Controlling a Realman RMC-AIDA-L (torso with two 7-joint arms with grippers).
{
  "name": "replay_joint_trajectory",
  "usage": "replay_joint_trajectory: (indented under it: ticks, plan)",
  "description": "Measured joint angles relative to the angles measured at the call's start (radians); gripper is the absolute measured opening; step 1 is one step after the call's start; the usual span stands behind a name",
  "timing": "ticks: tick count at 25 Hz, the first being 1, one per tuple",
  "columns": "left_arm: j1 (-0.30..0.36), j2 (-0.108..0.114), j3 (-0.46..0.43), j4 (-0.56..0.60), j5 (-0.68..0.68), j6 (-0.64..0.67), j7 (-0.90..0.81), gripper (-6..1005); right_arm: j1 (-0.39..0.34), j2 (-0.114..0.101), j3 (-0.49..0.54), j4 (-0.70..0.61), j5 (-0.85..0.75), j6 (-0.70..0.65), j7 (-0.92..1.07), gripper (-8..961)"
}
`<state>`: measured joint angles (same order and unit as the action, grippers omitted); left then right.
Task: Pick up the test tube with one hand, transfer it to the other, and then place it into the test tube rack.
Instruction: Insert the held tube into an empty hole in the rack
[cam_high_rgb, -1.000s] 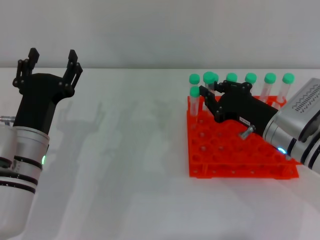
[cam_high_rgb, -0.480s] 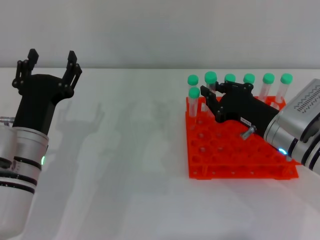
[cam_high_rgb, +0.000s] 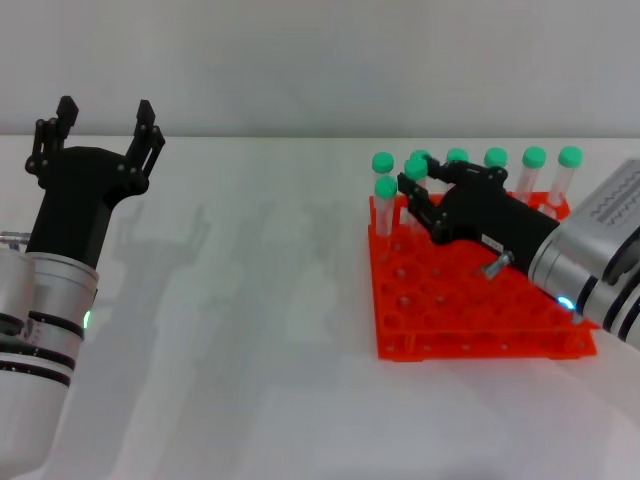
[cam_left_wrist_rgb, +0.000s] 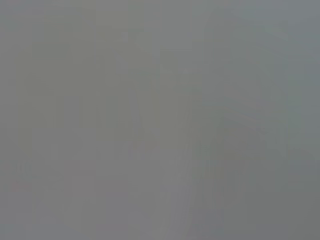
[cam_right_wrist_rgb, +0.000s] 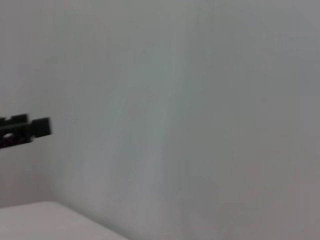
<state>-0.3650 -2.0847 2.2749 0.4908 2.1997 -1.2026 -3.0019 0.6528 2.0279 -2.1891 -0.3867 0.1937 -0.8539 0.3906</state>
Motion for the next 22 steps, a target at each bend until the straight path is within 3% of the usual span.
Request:
replay_joint_trajectory:
  ticks: [5,10,13,22]
  plan:
    - [0.002,0.0,0.0,0.0,0.0,-0.001,0.0,832,-0.002,0.0,-0.005,0.0,0.065,0.004,0.0,296]
    - [0.003,0.0,0.0,0.0,0.0,-0.001,0.0,832,-0.007,0.0,-0.006,-0.003,0.066,0.001,-0.002,526]
    - [0.001,0.0,0.0,0.0,0.0,-0.002,0.0,832,-0.011,0.0,-0.006,-0.003,0.066,-0.001,-0.002,610]
    - [0.004,0.0,-0.003,0.0,0.0,-0.002,0.0,832,-0.058,0.0,0.037,0.006,0.076,-0.198,-0.008,844]
